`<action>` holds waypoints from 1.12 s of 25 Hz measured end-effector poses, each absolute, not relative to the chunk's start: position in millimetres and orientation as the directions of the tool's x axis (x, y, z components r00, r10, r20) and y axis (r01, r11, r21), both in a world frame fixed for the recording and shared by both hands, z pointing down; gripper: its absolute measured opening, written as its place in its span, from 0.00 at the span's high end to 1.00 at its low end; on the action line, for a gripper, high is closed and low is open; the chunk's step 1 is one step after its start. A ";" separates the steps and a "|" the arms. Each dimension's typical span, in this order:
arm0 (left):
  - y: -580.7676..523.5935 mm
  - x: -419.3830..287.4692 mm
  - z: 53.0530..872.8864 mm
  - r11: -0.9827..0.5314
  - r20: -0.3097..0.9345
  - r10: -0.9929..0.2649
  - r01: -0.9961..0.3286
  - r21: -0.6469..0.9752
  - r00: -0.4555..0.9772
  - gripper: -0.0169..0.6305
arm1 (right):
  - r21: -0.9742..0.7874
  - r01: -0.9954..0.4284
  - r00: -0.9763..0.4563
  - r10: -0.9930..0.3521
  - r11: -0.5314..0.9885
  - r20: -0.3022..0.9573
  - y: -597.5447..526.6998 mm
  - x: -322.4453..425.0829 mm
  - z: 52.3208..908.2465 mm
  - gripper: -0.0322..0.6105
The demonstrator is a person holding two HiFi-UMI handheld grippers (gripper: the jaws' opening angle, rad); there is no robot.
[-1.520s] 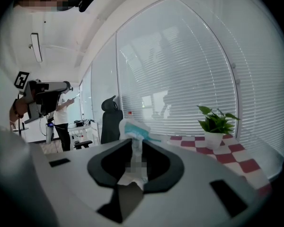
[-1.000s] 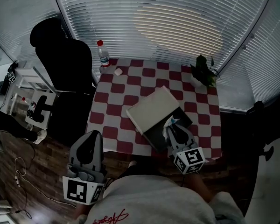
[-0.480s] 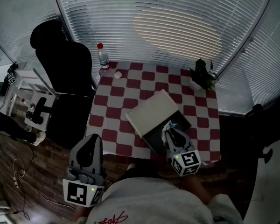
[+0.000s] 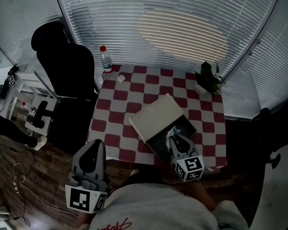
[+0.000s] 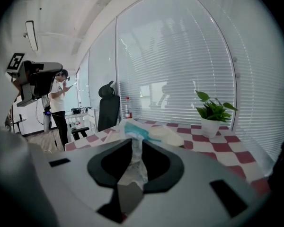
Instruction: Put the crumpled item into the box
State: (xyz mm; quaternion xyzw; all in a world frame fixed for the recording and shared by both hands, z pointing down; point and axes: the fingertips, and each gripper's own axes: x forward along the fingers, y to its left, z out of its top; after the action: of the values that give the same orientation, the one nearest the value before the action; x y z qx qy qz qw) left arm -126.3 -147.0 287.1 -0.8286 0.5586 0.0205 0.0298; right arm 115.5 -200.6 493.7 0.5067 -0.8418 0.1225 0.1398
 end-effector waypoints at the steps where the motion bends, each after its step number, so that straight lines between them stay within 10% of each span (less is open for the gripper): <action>1: -147.0 -126.0 287.4 -0.373 -0.069 -0.925 -0.927 -0.027 0.374 0.94 | -0.063 -0.887 -0.447 -0.818 0.457 0.363 -200.4 115.6 495.6 0.83; 28: -144.5 -128.2 300.1 -0.357 -0.022 -0.934 -0.934 0.002 0.356 0.94 | -0.025 -0.899 -0.393 -0.777 0.438 0.491 -199.8 120.5 534.5 0.83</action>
State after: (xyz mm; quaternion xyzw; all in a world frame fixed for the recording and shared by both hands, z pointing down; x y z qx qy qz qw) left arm -128.2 -144.5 300.1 -0.8235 0.5672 0.0095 0.0053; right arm 120.5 -199.8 534.5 0.5099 -0.8218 0.1450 0.2090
